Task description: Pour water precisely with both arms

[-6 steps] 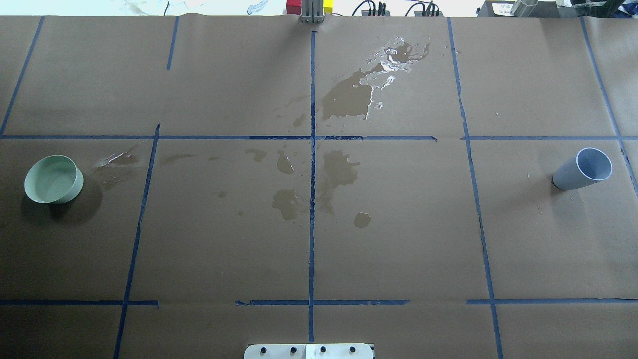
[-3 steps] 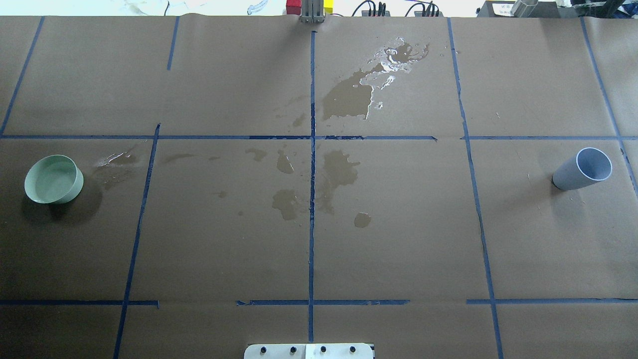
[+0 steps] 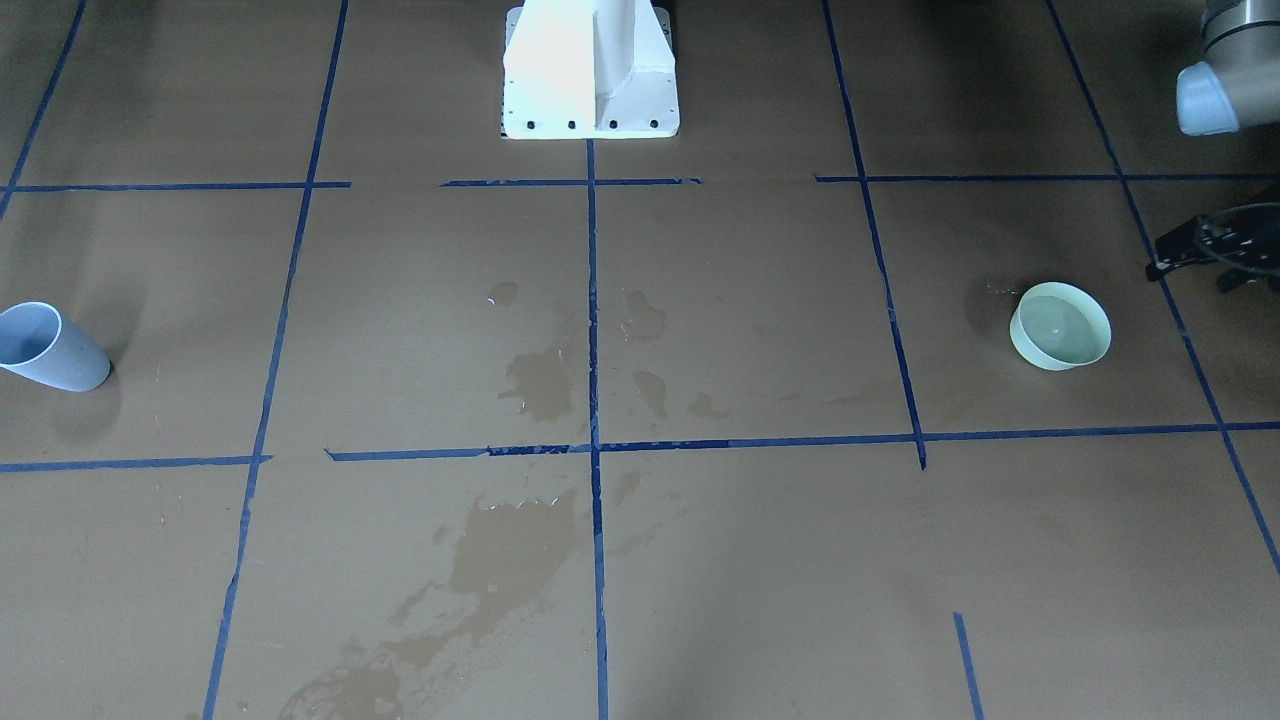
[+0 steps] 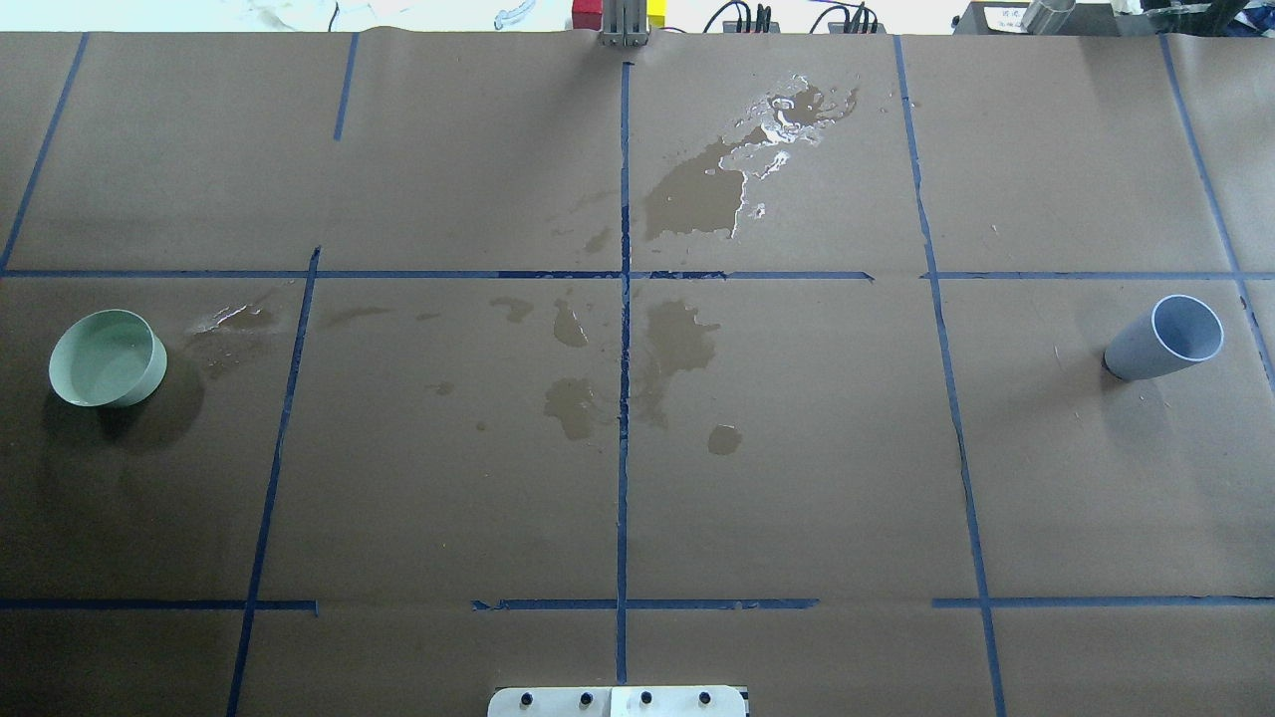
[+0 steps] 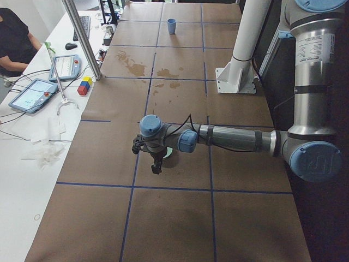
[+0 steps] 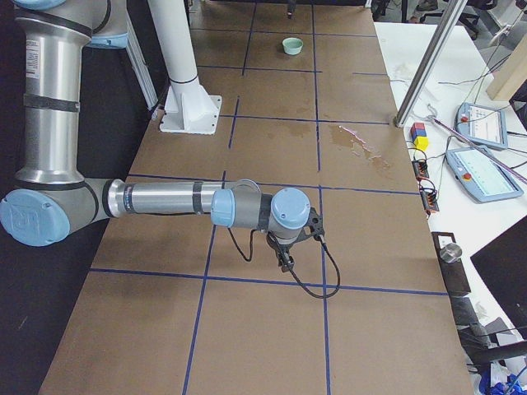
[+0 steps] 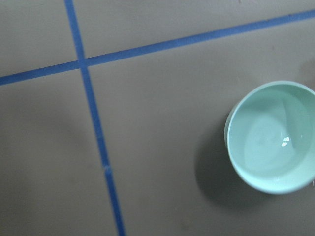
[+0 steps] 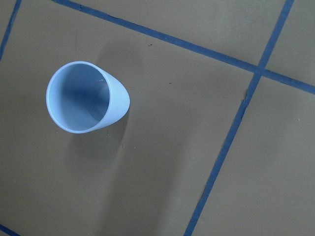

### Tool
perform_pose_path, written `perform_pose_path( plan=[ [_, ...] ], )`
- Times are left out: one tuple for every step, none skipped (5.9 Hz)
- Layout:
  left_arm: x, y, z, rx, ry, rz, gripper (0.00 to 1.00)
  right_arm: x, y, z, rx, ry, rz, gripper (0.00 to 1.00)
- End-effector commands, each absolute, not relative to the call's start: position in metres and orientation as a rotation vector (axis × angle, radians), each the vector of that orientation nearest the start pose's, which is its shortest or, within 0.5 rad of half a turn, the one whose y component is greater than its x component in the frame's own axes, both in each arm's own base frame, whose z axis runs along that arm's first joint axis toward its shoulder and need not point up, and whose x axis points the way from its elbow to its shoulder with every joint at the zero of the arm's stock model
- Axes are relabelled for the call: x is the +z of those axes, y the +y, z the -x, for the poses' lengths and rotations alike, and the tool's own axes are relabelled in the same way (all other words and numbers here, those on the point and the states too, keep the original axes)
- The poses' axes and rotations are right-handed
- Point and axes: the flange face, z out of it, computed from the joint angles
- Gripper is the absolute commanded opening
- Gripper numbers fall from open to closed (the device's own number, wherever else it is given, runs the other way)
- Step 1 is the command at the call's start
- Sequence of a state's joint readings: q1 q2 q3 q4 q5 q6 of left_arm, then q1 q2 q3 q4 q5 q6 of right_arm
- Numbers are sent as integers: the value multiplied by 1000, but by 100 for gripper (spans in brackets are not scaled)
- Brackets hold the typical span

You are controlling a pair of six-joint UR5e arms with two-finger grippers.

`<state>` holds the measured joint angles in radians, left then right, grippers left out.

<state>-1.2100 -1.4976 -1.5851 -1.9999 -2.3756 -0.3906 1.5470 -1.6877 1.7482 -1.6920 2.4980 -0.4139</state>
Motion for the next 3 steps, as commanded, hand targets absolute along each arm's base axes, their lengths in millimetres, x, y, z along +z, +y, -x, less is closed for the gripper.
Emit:
perform_pose_path(
  plan=[
    [639, -488, -161, -23, 896, 47, 100, 625, -440, -39, -386, -927, -125, 100],
    [641, -490, -177, -15, 891, 68, 100, 625, -440, -39, -386, -927, -125, 100],
    [639, -490, -188, 6, 891, 72, 99, 624, -440, -40, -387, -926, -126, 100]
  ],
)
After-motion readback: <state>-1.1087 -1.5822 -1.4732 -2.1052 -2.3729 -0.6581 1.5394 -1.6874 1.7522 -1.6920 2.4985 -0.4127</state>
